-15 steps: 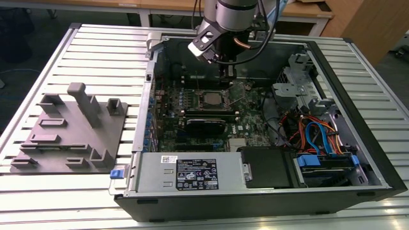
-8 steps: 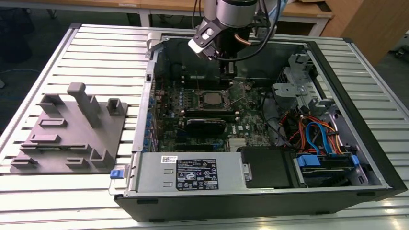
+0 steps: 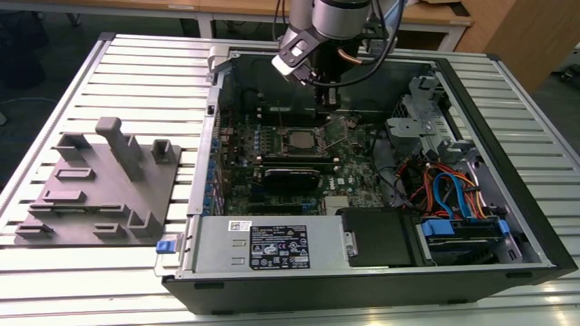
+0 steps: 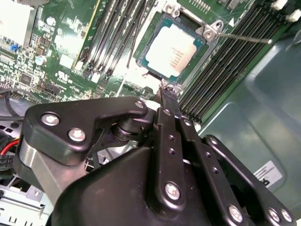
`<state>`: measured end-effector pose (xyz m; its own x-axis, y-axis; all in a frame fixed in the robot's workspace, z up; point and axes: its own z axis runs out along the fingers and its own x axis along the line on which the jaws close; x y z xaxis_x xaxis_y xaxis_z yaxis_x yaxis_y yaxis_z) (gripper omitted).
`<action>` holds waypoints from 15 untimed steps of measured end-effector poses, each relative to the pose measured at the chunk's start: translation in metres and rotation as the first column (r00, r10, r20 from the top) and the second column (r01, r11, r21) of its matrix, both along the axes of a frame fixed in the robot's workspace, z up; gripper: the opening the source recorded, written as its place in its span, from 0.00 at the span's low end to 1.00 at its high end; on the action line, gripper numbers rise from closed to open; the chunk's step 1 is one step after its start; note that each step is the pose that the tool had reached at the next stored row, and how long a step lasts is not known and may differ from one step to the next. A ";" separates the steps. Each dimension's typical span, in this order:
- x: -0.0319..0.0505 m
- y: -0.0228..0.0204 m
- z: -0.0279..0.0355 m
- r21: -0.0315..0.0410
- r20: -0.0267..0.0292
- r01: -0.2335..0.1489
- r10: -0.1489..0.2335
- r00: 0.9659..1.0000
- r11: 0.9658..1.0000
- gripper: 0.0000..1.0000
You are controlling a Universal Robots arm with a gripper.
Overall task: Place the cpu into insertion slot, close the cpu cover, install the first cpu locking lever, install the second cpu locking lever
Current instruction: 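Close the cpu cover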
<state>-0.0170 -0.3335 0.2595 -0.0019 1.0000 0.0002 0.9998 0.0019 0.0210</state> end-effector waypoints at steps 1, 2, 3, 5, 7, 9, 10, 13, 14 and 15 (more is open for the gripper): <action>0.0009 0.0000 0.0000 0.000 0.000 0.000 0.000 1.000 1.000 0.10; 0.0012 0.0000 0.0000 0.000 0.000 0.000 0.000 1.000 1.000 0.10; 0.0012 0.0000 0.0000 0.000 0.000 0.000 0.000 1.000 1.000 0.10; 0.0014 0.0000 0.0000 0.000 0.000 0.000 0.000 1.000 1.000 0.10; 0.0015 0.0000 0.0000 0.000 0.000 0.000 0.000 1.000 1.000 0.10; 0.0018 0.0000 0.0000 0.000 0.000 0.000 0.000 1.000 1.000 0.10; 0.0021 0.0000 0.0000 0.000 0.000 0.000 0.000 1.000 1.000 0.10; 0.0031 0.0000 0.0000 0.000 0.000 0.000 0.000 1.000 1.000 0.10; 0.0034 0.0000 0.0000 0.000 0.000 0.000 0.000 1.000 1.000 0.10; 0.0038 0.0000 0.0000 0.000 0.000 0.000 0.000 1.000 1.000 0.10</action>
<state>-0.0132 -0.3335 0.2595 -0.0018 1.0000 0.0001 0.9998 0.0018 0.0207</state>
